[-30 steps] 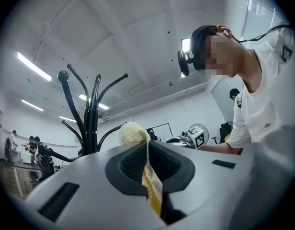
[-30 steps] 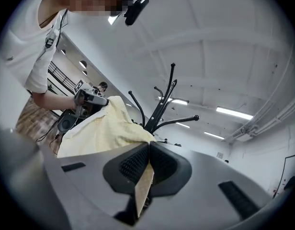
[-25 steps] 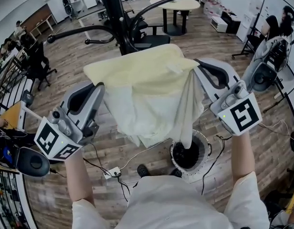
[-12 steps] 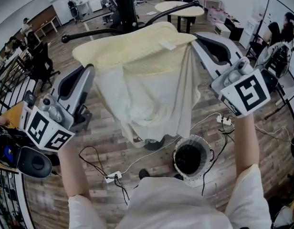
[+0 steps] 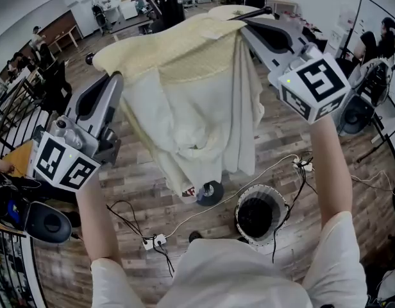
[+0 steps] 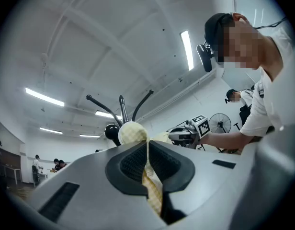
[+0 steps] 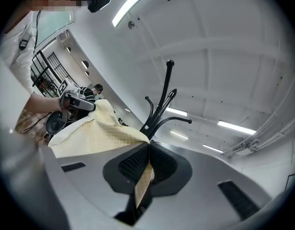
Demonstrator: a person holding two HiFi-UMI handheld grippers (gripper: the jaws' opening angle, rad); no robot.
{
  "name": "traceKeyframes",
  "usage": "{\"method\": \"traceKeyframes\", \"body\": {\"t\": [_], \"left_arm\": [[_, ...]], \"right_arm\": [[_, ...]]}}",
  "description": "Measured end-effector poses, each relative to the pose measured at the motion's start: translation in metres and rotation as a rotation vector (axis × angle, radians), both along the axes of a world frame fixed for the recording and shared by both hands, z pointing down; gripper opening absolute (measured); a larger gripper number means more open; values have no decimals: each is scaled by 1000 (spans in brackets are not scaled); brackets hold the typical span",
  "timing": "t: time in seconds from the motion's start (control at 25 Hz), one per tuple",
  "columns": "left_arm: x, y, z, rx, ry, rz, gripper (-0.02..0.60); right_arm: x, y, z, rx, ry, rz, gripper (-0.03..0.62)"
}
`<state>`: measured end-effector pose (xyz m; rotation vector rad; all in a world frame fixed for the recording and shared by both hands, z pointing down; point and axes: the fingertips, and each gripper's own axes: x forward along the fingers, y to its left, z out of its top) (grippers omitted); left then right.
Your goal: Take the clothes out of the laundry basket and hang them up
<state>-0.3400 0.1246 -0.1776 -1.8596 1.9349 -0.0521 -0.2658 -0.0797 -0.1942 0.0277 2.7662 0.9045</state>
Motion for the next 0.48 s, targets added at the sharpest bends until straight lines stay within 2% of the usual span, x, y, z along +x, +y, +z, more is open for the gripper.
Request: {"method": "traceKeyframes", "body": {"t": [0.24,0.48], "left_arm": [[-13,-5,23,-43,-21,-40,26],[-33,-13,30,-69,0,-61,26]], "right_arm": [[-25,-10,27,-18,55,21,11],[-50,-21,36,-35,97,20,11]]}}
